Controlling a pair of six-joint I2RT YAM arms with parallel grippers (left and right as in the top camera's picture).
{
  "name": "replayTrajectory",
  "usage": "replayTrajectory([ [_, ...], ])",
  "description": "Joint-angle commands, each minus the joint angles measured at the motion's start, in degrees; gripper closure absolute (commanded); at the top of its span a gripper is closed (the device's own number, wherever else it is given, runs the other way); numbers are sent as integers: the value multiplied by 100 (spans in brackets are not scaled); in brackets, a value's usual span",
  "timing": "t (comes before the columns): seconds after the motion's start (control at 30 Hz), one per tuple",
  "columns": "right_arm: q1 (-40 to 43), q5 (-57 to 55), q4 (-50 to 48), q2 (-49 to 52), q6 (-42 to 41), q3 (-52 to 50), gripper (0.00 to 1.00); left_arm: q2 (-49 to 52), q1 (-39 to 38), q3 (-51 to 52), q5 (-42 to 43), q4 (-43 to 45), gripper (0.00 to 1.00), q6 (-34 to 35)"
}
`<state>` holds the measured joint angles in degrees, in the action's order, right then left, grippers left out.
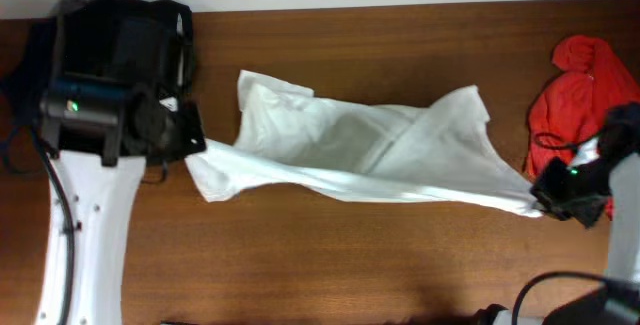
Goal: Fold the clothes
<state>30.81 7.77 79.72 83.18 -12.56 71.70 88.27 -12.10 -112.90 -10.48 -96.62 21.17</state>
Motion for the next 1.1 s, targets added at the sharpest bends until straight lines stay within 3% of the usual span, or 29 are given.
replayTrajectory([
  [0.0, 380, -96, 229, -487, 144, 225, 96, -601, -678, 369, 474, -11, 99, 138],
  [0.1, 382, -118, 382, -656, 140, 225, 96, -822, -977, 1742, 367, -11, 99, 595],
  [0.13, 380, -116, 374, -654, 142, 225, 88, -817, -977, 2218, 363, -11, 99, 623],
  [0.17, 372, -116, 365, -654, 142, 225, 71, -776, -977, 2736, 361, 107, 70, 621],
  [0.2, 372, -116, 334, -654, 142, 225, 26, -706, -977, 3034, 361, 310, 41, 621],
  [0.23, 372, -116, 337, -654, 142, 225, 1, -627, -977, 3134, 358, 472, 23, 619],
  [0.33, 369, -44, 339, -654, 142, 225, 1, -417, -970, 3143, 212, 1344, 20, 498],
  [0.37, 369, 61, 339, -654, 144, 225, 1, -348, -970, 3143, 214, 1897, 25, 415],
  [0.4, 365, 81, 343, -654, 149, 225, 1, -190, -970, 3143, 212, 2559, 32, 109],
  [0.47, 365, 175, 345, -654, 186, 225, 1, 315, -970, 3143, 260, 3329, 58, -55],
  [0.5, 365, 212, 341, -654, 188, 225, 0, 629, -970, 3143, 481, 3641, 61, -369],
  [0.57, 365, 216, 341, -654, 186, 223, 15, 1342, -970, 3143, 638, 4144, 66, -741],
  [0.63, 365, 278, 348, -654, 188, 223, 39, 2092, -914, 3143, 619, 4369, 76, -756],
  [0.8, -181, 321, 358, -654, 225, 223, 42, 2721, -212, 3143, 697, 4419, 99, -791],
  [0.93, -955, 323, 118, -654, -24, 223, 41, 3185, 55, 3143, 1480, 4509, 99, -1394],
  [1.07, -1513, 319, 15, -651, -39, 223, 39, 3469, 66, 3143, 1543, 4649, 99, -1480],
])
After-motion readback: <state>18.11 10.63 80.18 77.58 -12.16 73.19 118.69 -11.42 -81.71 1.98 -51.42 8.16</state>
